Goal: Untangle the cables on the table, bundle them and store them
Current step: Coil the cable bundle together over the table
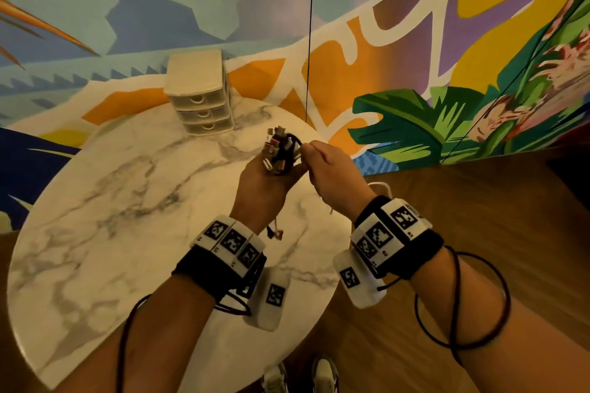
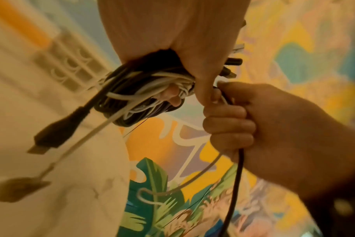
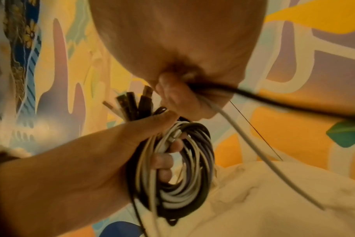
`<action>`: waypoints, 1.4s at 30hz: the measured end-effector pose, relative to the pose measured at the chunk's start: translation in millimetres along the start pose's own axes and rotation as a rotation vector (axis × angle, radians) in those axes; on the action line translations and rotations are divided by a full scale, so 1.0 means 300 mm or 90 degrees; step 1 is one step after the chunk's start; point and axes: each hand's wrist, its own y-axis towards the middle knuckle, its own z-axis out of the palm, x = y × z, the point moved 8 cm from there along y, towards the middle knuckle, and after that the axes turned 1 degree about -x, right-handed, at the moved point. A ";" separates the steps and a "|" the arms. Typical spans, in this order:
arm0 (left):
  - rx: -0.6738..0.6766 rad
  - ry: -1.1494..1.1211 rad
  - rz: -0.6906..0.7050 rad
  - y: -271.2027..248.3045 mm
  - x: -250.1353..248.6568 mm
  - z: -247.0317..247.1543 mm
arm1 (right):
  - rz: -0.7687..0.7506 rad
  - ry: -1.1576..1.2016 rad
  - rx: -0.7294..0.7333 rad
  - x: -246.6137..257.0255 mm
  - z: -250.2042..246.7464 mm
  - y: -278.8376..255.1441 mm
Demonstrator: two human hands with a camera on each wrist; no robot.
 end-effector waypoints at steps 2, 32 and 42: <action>0.004 -0.149 -0.032 -0.026 -0.015 -0.010 | -0.009 0.053 -0.013 -0.001 0.009 -0.010; 0.303 -0.411 0.070 -0.128 -0.137 -0.082 | 0.019 -0.084 0.122 -0.258 0.055 -0.032; 0.336 -0.044 0.101 -0.136 -0.079 -0.026 | -0.020 -0.265 0.189 -0.161 -0.073 0.064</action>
